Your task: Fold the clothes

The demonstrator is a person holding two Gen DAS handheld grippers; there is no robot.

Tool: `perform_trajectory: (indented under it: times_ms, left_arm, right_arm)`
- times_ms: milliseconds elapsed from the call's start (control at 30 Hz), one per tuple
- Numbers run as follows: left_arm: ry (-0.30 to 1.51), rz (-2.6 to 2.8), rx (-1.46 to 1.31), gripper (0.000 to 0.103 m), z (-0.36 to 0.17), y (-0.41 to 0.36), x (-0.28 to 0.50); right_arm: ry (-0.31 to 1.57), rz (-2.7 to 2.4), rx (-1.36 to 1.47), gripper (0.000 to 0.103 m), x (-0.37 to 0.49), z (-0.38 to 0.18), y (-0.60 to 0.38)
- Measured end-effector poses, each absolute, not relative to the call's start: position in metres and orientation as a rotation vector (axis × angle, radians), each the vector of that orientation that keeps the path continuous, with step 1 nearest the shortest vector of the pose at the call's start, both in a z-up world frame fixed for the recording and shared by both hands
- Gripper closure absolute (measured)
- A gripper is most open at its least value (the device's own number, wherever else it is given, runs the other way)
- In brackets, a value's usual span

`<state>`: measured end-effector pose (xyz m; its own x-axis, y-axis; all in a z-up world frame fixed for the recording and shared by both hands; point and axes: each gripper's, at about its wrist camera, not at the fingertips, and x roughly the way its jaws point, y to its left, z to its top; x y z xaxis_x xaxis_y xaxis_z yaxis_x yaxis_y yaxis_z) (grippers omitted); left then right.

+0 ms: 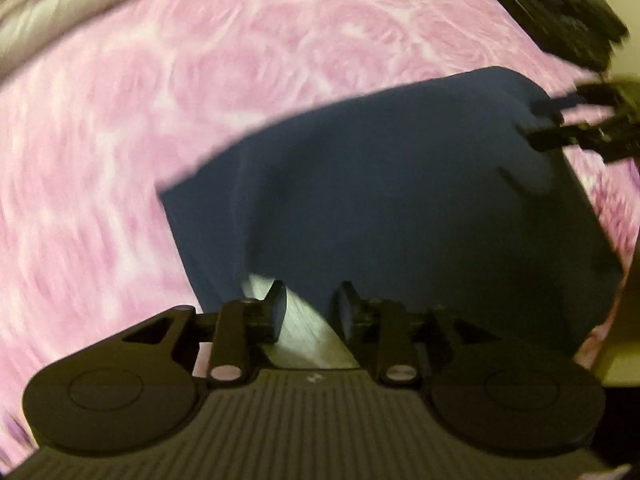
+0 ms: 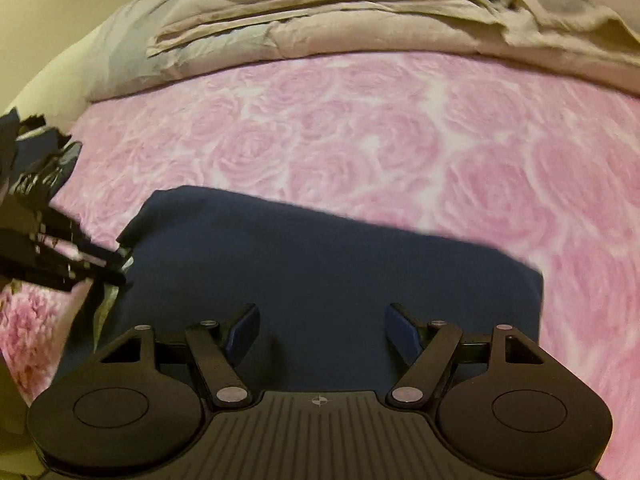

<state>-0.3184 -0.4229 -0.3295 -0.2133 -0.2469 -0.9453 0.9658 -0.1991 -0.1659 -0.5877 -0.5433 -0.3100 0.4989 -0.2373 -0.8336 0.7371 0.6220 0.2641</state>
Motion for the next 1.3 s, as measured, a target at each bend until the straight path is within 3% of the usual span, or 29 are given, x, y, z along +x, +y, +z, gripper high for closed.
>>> perform_trajectory:
  times_ms: [167,233,600,1067,1133,1200,1300]
  left_arm:
    - [1.155,-1.595,0.98,0.077,-0.337,-0.389,-0.322]
    - [1.178,-1.604,0.982,0.077,-0.34,-0.375,-0.325]
    - [1.264,-1.706,1.041,0.077,-0.35,-0.308,-0.333]
    - [1.348,-1.726,0.917,0.077,-0.357,-0.315,-0.333]
    - [1.378,-1.729,0.88,0.084,-0.355,-0.316,-0.329]
    - [1.396,-1.738,0.855,0.1,-0.353,-0.316,-0.327]
    - [1.38,-1.781,0.856,0.103,-0.346,-0.313,-0.326]
  right_arm:
    - [0.86,-0.695,0.892,0.03,-0.648,-0.323,-0.512]
    - [0.872,-0.667,0.961,0.054,-0.672,-0.327,-0.494]
    - [0.939,-0.562,1.037,0.055,-0.687,-0.34,-0.45]
    - [0.955,-0.588,1.054,0.055,-0.69,-0.341,-0.448]
    - [0.948,-0.587,1.057,0.055,-0.691,-0.34,-0.447]
    - [0.942,-0.589,1.061,0.055,-0.694,-0.339,-0.445]
    - [0.937,-0.596,1.072,0.055,-0.701,-0.339,-0.443]
